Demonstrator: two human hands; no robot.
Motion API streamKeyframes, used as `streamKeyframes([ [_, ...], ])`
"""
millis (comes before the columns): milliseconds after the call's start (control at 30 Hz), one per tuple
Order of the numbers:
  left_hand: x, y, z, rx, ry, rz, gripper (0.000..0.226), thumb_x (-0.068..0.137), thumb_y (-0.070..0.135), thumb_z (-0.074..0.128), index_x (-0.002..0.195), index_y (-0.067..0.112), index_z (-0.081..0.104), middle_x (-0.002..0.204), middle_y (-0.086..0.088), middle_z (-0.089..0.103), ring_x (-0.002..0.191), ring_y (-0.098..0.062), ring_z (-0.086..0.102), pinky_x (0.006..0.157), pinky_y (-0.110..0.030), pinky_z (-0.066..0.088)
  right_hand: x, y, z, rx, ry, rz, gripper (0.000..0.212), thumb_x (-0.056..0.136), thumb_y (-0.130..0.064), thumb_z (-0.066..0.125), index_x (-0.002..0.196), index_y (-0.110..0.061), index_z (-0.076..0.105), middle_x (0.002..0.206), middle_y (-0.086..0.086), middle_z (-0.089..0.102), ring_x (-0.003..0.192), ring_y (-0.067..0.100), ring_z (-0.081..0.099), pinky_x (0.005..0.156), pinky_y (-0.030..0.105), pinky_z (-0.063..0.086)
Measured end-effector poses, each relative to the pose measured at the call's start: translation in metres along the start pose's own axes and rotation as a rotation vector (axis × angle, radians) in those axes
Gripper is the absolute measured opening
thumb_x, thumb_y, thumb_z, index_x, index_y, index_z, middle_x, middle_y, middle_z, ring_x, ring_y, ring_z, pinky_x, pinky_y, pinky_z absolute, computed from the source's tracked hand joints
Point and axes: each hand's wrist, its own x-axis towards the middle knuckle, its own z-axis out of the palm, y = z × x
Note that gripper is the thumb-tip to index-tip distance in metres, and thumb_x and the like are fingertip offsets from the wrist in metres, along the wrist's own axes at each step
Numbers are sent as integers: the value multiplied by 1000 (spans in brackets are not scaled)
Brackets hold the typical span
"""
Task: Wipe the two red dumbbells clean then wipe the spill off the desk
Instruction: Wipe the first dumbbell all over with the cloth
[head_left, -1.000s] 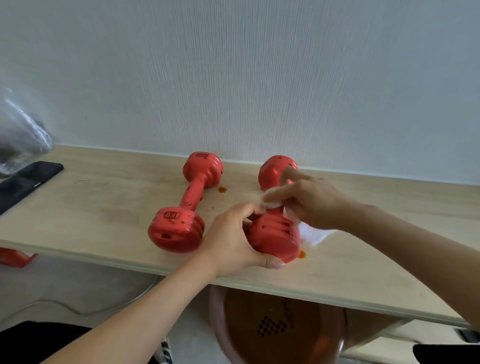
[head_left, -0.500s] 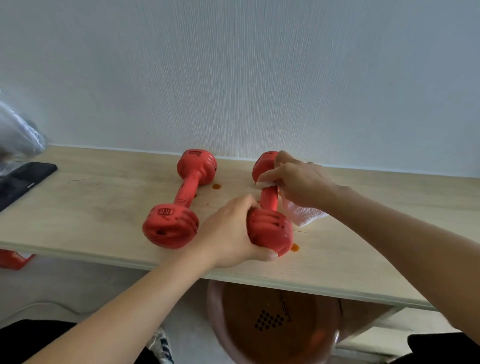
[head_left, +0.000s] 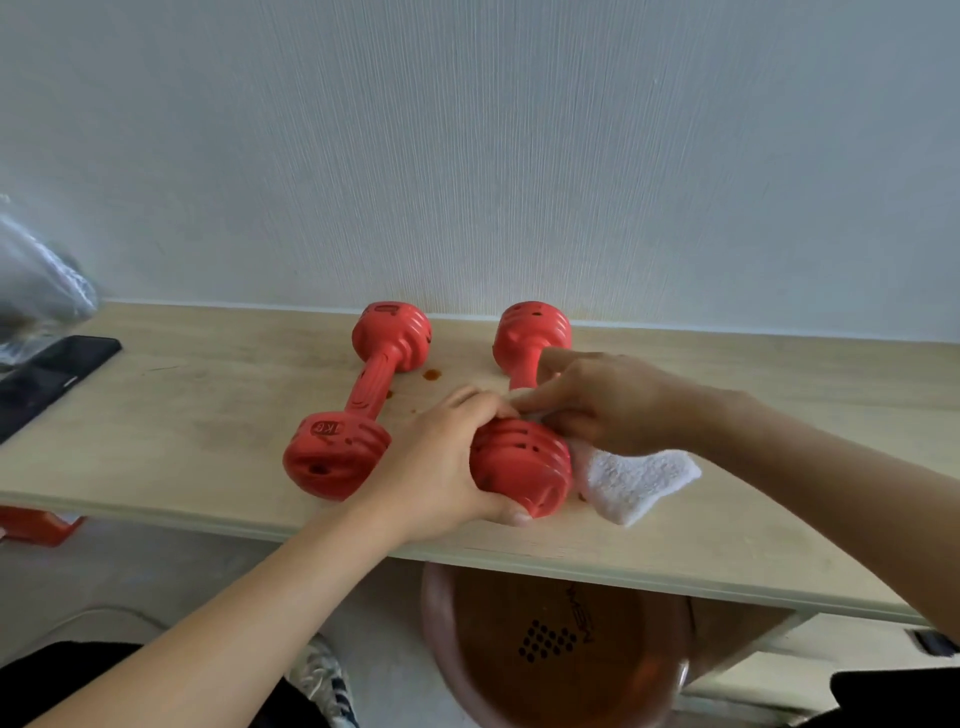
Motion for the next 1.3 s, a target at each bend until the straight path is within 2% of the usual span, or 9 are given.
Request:
streamKeyframes([
  [267, 1, 0, 2, -94, 1, -53, 63, 40, 38, 93, 92, 36, 57, 98, 17, 56, 95, -2, 55, 86, -35, 51, 33, 23, 6, -44, 207, 232, 29, 96, -40, 44, 121, -51, 54, 108, -8, 46, 101, 22, 54, 75, 36, 42],
  [367, -1, -4, 2, -126, -20, -74, 63, 40, 38, 93, 91, 36, 55, 100, 15, 59, 97, -2, 56, 85, -27, 50, 24, 14, 7, -71, 199, 181, 31, 96, -36, 44, 124, -45, 54, 104, -1, 48, 96, 25, 55, 75, 38, 43],
  [467, -5, -5, 5, -148, -26, -81, 64, 42, 34, 93, 93, 33, 54, 102, 13, 59, 98, -1, 54, 78, -14, 43, 1, -1, 4, -133, 82, 62, 35, 96, -33, 42, 126, -49, 51, 95, -8, 40, 82, 13, 45, 69, 29, 33],
  [533, -4, -4, 8, -161, -14, -81, 67, 42, 34, 93, 97, 29, 55, 104, 12, 59, 99, -3, 54, 78, -16, 44, -5, -6, 2, -133, 50, 63, 37, 96, -32, 42, 126, -52, 49, 97, -11, 41, 82, 10, 43, 70, 26, 30],
  [767, -2, 2, 6, -126, -16, -120, 60, 41, 39, 92, 83, 38, 48, 98, 11, 60, 95, -8, 57, 85, -37, 50, 36, 13, 4, -161, 177, 266, 30, 97, -41, 41, 122, -52, 52, 118, -4, 47, 100, 24, 55, 70, 32, 35],
  [967, 3, 28, 0, 379, -95, 3, 74, 58, 45, 82, 116, 23, 43, 109, 7, 40, 93, -16, 50, 76, -37, 47, 41, 15, 3, -175, 166, 272, 30, 98, -37, 41, 123, -52, 51, 117, -7, 45, 101, 23, 54, 70, 32, 36],
  [1100, 2, 27, -1, 229, -81, 19, 73, 55, 42, 85, 117, 25, 51, 105, 14, 42, 94, -13, 53, 82, -37, 48, 35, 19, 2, -58, 160, 197, 28, 97, -41, 42, 121, -49, 55, 104, -10, 42, 96, 18, 52, 74, 32, 39],
  [1233, -6, 4, -3, 17, -4, -12, 70, 47, 40, 90, 106, 32, 53, 102, 23, 45, 96, -1, 51, 88, -28, 46, 24, 7, -5, -50, 29, 3, 34, 94, -23, 48, 118, -42, 60, 85, -13, 37, 82, 13, 47, 74, 33, 41],
  [1300, -10, -5, -1, -58, 46, -34, 70, 45, 38, 92, 102, 35, 51, 103, 21, 49, 97, 4, 51, 89, -27, 47, 14, -5, -3, -87, -28, -67, 42, 92, -21, 48, 123, -49, 54, 82, -19, 34, 78, 6, 40, 72, 30, 39],
])
